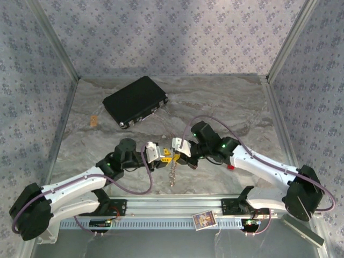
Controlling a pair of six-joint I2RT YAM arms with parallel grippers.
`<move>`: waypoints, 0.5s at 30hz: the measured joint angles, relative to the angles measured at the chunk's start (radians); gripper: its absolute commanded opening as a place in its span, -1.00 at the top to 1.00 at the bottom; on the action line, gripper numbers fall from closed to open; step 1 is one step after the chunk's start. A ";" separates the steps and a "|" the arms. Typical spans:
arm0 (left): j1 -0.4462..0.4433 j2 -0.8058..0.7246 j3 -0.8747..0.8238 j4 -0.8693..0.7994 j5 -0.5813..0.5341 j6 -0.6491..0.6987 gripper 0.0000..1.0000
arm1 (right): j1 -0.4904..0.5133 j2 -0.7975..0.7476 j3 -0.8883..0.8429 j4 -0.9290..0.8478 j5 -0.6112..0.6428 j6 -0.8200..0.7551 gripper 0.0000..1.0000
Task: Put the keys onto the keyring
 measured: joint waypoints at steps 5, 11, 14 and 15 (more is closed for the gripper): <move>0.000 0.012 0.019 -0.052 0.000 0.020 0.44 | 0.014 0.005 0.046 -0.060 0.039 -0.038 1.00; 0.000 0.012 0.022 -0.076 0.003 0.029 0.53 | 0.026 0.027 0.068 -0.090 0.057 -0.059 1.00; 0.000 0.013 0.024 -0.079 0.004 0.033 0.59 | 0.037 0.039 0.078 -0.102 0.062 -0.065 1.00; 0.000 0.013 0.024 -0.080 0.004 0.034 0.60 | 0.040 0.042 0.082 -0.106 0.062 -0.067 1.00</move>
